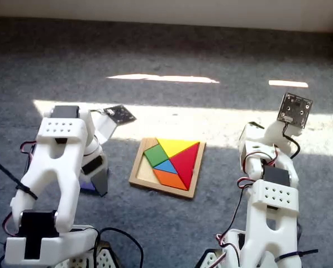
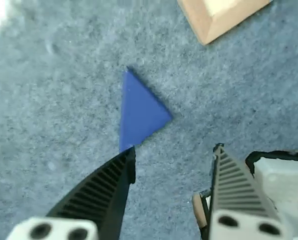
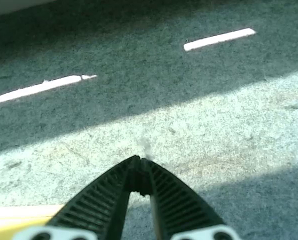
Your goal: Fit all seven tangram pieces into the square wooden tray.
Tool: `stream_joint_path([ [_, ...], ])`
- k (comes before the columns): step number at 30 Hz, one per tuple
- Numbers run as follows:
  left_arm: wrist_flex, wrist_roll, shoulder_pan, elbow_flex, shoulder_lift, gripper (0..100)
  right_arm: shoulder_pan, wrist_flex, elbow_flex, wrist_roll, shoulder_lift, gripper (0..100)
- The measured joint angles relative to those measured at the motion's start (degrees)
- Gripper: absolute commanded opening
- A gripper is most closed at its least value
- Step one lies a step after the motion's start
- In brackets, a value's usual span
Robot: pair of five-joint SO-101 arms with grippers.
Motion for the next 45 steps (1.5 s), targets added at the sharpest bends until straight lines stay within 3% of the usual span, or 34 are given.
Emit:
stream_joint_path([
  [10, -19.2, -0.2, 0.0, 16.2, -0.5, 28, 0.0, 0.0, 0.0, 0.0, 0.0, 1.0],
  [19, -23.6, 3.8, -0.2, 16.4, -1.0, 28, 0.0, 0.0, 0.0, 0.0, 0.0, 1.0],
  [29, -23.6, 4.0, -0.3, 15.6, 2.5, 18, 0.0, 0.0, 0.0, 0.0, 0.0, 1.0],
  [38, -14.2, 4.1, 0.0, 2.0, 17.9, 6, 0.0, 0.0, 0.1, 0.0, 0.0, 1.0],
  [45, -13.4, 4.2, 0.0, 0.0, 20.1, 1, 0.0, 0.0, 0.1, 0.0, 0.0, 1.0],
])
